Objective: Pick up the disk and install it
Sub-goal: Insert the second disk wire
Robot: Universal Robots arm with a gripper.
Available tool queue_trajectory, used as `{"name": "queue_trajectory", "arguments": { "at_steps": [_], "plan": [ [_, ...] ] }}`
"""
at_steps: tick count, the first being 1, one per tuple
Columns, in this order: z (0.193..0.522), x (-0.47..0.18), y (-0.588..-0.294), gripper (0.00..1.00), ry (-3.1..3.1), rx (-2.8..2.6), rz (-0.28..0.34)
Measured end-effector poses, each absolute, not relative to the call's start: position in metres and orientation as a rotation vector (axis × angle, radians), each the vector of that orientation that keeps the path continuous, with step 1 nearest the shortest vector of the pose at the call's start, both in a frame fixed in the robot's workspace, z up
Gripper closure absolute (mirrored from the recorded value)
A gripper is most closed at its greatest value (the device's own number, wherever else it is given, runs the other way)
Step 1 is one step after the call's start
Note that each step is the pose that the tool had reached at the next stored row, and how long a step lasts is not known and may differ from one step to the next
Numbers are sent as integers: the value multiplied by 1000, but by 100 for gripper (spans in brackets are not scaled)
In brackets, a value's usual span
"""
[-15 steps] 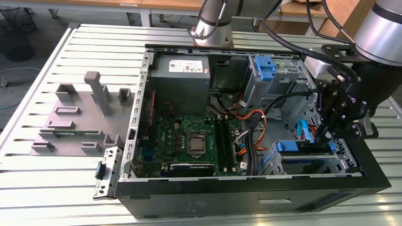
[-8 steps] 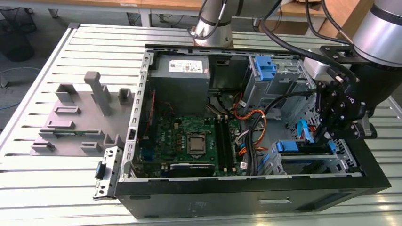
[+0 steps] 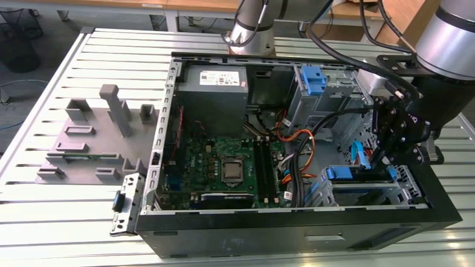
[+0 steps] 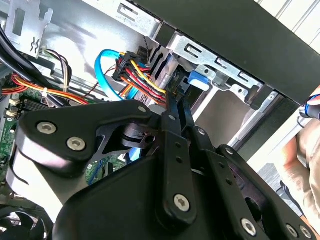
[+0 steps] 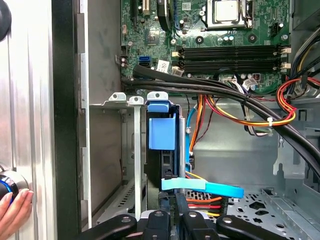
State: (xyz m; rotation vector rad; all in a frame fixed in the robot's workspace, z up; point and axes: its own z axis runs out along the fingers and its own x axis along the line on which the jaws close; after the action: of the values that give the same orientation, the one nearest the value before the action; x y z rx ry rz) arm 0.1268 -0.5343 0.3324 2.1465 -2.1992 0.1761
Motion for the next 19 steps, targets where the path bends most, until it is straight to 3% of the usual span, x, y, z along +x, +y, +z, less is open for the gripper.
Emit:
{"name": "queue_trajectory", "arguments": {
  "at_steps": [11,13,14,19],
  "plan": [
    [332,127,-534,84,-2199,2147,176],
    [332,127,-534,82,-2200,2147,175],
    [332,127,-534,76,-2199,2147,176],
    [332,128,-534,76,-2199,2147,176]
  ]
}}
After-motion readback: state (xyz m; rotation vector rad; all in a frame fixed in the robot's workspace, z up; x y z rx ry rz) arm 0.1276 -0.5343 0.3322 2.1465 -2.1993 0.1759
